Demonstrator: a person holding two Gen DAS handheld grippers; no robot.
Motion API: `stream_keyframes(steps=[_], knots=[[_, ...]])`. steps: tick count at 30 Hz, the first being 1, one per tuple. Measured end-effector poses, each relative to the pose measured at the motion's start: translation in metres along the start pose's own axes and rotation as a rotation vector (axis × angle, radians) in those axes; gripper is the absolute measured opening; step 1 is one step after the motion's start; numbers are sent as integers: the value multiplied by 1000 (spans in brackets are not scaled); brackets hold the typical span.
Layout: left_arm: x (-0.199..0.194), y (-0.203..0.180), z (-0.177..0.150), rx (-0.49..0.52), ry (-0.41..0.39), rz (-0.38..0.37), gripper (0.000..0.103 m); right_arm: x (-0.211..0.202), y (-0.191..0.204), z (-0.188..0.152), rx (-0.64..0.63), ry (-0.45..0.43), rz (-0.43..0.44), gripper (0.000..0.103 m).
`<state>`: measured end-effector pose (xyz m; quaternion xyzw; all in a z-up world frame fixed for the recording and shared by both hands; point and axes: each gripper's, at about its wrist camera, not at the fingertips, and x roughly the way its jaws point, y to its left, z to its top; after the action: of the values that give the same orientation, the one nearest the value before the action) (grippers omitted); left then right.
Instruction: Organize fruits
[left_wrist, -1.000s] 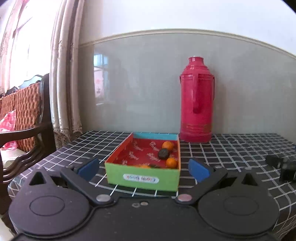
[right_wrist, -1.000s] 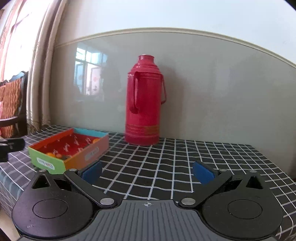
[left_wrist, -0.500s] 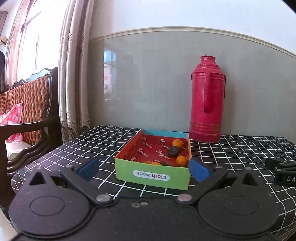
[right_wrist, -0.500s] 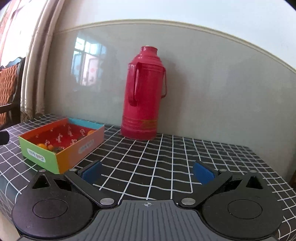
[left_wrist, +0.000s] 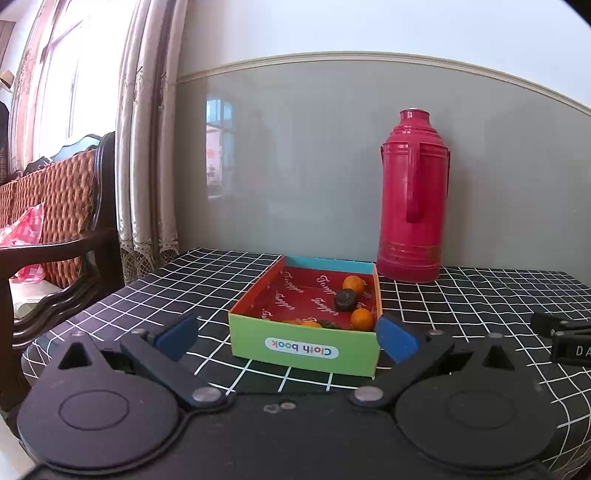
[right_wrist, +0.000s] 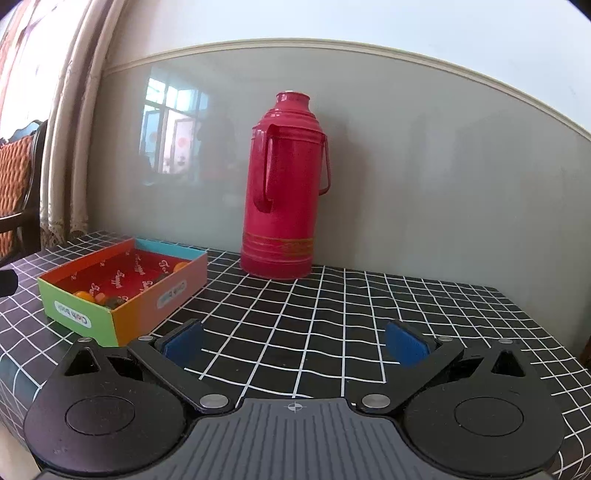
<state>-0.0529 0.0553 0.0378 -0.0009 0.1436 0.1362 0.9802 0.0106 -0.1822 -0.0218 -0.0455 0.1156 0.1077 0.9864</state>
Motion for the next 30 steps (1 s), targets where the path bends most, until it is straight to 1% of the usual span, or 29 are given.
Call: stream_keyframes(steps=[30], knots=[[1,-2,0,7,0,-2,97,-1,2,0,2,-1,-2,103]])
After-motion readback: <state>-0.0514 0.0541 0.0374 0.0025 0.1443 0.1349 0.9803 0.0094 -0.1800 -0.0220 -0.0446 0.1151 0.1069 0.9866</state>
